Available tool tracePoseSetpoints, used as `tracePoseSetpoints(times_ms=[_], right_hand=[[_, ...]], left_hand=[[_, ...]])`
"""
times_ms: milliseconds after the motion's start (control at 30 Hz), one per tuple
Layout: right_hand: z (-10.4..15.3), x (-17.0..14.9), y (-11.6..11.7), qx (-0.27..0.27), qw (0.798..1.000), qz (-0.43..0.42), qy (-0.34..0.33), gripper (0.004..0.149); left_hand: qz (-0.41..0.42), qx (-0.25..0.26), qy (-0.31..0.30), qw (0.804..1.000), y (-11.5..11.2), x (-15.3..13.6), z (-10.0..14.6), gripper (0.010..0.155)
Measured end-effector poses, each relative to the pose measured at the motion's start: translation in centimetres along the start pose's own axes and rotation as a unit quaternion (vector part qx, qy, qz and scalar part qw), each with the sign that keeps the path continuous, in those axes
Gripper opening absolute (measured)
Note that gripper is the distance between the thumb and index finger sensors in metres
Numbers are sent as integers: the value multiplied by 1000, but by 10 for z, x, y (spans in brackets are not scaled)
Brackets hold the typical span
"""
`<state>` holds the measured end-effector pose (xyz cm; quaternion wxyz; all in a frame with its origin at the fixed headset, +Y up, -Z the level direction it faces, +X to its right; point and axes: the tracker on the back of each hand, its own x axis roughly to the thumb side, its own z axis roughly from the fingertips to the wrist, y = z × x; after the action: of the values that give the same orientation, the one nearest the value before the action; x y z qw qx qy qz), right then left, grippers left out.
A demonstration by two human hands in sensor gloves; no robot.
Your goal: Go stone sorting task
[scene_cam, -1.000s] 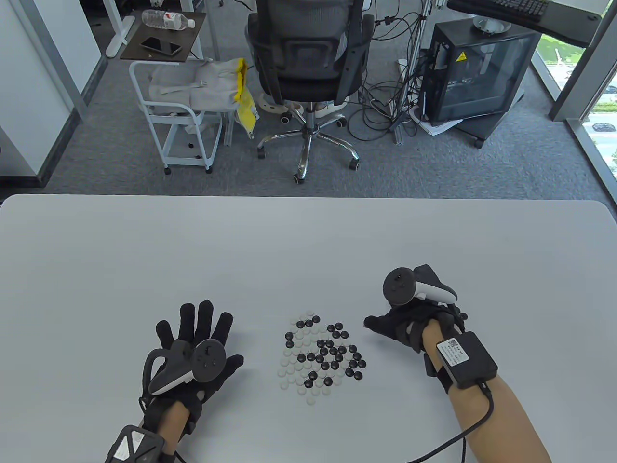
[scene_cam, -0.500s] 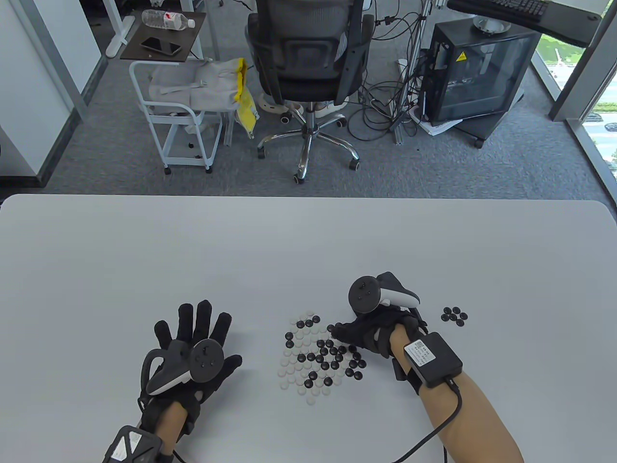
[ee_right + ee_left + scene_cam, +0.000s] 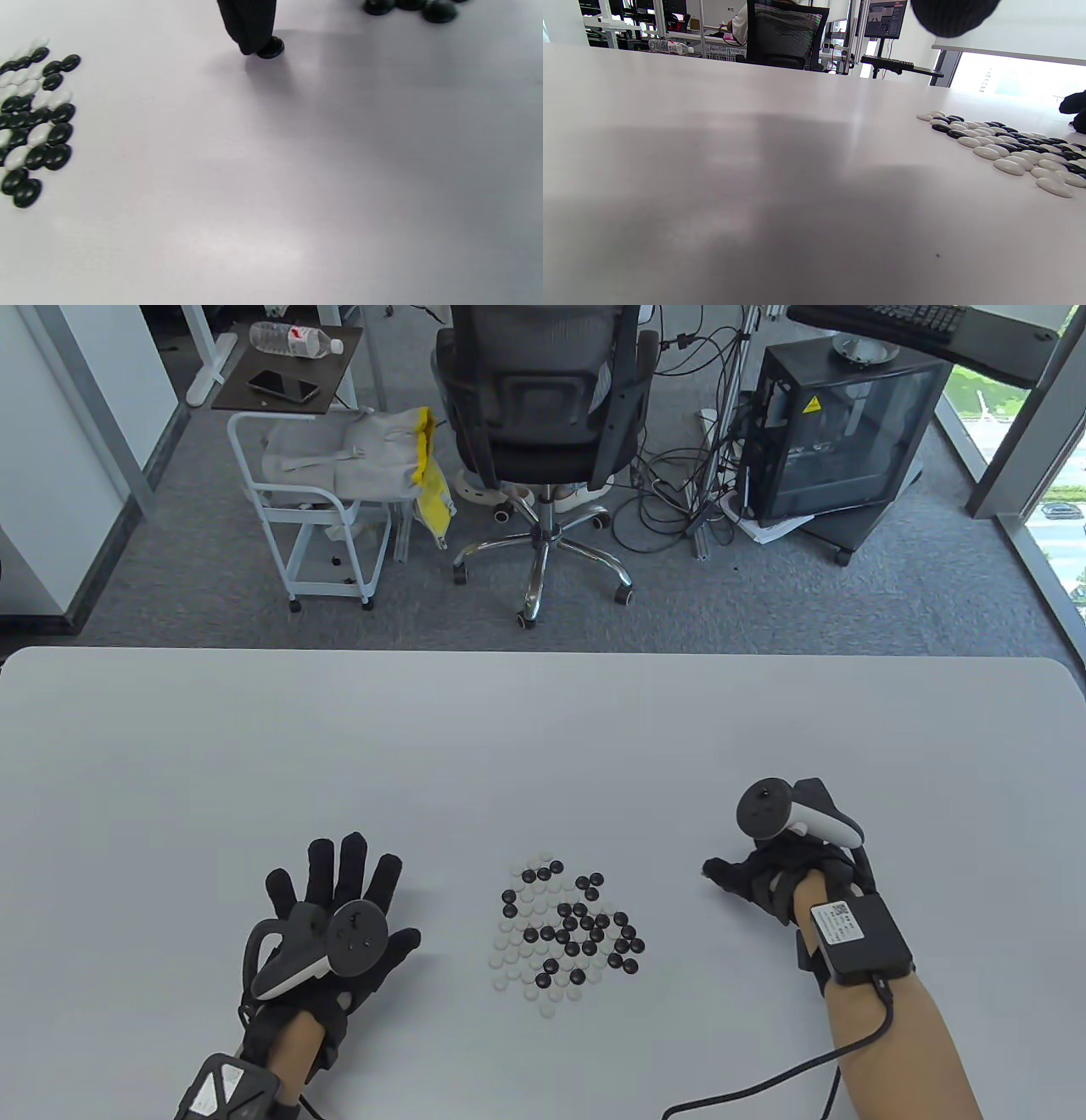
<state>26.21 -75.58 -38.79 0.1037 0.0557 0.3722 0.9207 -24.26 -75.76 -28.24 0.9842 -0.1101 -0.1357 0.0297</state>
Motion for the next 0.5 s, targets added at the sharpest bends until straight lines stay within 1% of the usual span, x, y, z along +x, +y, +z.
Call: tracePoseSetpoints(times_ms=[100, 233, 433, 500], right_hand=[[8, -22, 1, -11, 1000, -7, 25, 68], [14, -41, 4, -17, 999, -24, 33, 68], [18, -53, 11, -28, 999, -25, 35, 69], [17, -55, 14, -40, 998, -28, 32, 71]], left_hand=[[-5, -5, 1, 1000, -2, 1, -2, 85], [-10, -5, 0, 1000, -3, 3, -2, 85], [-11, -6, 1, 1000, -4, 3, -3, 85], [-13, -9, 1, 1000, -5, 4, -4, 85]])
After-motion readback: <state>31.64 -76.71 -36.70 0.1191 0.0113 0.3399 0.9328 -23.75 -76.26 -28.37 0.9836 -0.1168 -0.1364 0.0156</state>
